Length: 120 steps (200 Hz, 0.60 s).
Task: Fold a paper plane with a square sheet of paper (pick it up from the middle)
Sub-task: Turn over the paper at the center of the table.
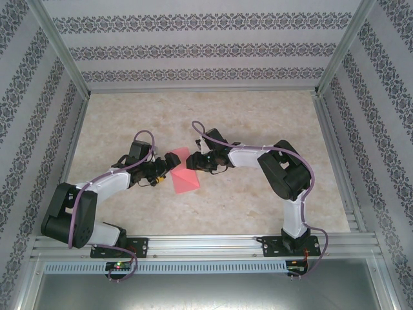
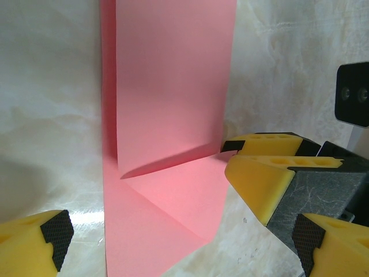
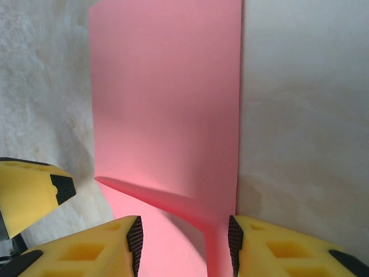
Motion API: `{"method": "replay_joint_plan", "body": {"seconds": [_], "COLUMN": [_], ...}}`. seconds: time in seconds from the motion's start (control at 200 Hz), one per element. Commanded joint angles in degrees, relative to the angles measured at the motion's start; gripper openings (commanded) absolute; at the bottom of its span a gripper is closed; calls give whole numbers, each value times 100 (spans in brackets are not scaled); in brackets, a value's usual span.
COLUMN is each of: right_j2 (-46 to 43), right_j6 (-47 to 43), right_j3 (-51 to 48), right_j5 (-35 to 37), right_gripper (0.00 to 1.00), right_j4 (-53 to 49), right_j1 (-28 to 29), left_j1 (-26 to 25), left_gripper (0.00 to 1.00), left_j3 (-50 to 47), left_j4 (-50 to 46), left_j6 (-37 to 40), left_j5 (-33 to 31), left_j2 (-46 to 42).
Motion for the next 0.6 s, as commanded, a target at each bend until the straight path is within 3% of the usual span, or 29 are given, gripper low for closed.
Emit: {"method": "replay_joint_plan", "body": {"seconds": [0.0, 0.195, 0.46, 0.595], "right_j2": [-153, -86, -95, -136], "right_j6": [-89, -99, -41, 47], "right_j3": [-18, -8, -67, -163], "right_j5": [9, -389, -411, -331], "right_gripper": [42, 30, 8, 3], "right_j4": [34, 175, 256, 377], "right_j1": [-27, 16, -47, -98], "left_j1": [24, 27, 24, 22], "left_gripper": [100, 99, 94, 89], "left_j3": [-56, -68, -128, -173], "left_j4": [106, 198, 569, 792], "left_j6": [5, -44, -186, -249], "left_j5": [90, 214, 517, 698], "left_j2": [43, 84, 228, 335]}}
